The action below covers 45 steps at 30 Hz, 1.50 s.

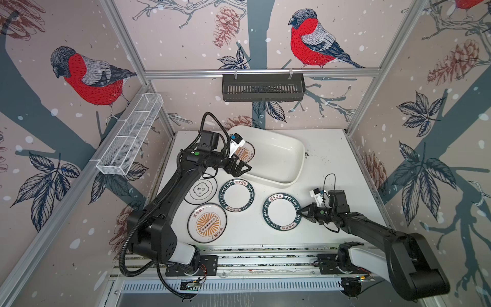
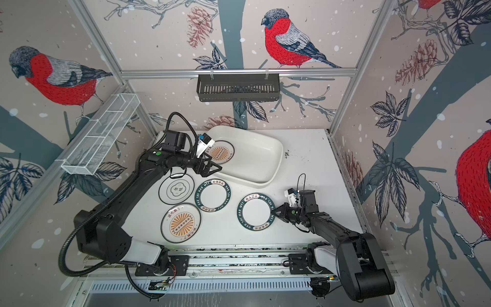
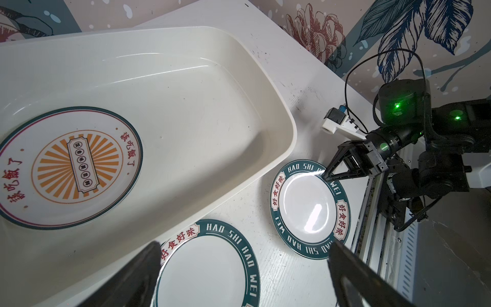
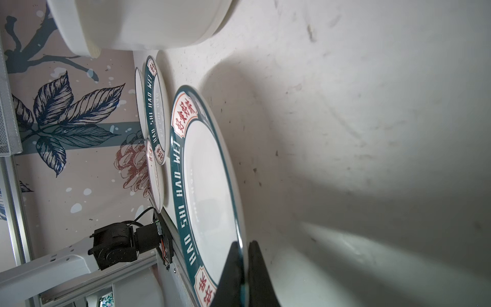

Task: Place the plates into the plastic bin on the countertop
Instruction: 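Grip the green-rimmed plate rim with the right gripper, then tilt the green-rimmed plate up and drag it toward the bin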

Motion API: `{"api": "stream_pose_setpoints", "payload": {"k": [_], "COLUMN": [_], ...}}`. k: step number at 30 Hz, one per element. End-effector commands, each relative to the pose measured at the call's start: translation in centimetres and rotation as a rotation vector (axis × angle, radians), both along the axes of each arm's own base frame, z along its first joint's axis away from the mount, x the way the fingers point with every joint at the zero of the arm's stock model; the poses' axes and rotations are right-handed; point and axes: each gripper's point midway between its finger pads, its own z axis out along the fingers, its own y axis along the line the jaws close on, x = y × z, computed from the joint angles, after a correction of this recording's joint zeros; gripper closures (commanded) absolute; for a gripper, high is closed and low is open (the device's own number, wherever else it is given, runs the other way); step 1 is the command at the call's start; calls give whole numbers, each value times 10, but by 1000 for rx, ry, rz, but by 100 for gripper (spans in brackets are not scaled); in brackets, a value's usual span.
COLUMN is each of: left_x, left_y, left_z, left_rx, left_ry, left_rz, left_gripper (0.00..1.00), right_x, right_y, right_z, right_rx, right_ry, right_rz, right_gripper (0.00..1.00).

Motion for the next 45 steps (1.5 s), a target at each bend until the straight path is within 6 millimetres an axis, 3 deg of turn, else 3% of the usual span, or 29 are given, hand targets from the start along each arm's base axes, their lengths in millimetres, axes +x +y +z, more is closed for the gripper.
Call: {"api": "stream_pose_setpoints", "payload": {"k": [1,14,22,28,37,45], "left_x": [0,7,7,7,20,18], "left_y": [-1,1,3,7,24,22], "left_z": [6,3,5,8,13,23], "left_rx": [-9,21,29,48,134,112], "left_ry": [-17,-21,-34,-56,-126,-138], "left_rz": [-10,18,24,35,130,124], "left_gripper": [3,3,3,3,3,3], "right_x": [-5,-9,-13,-11,3,43], "right_y": [4,11,25,37,47,57], "right_z": [7,15,19,34,74,127], "right_rx": [15,27,30,38,77,93], "right_ry": [-17,-32,-36,-64,-140,-258], "right_rz": [50,92,147,188,197,192], "right_gripper": [97,97,97,97,97,97]}}
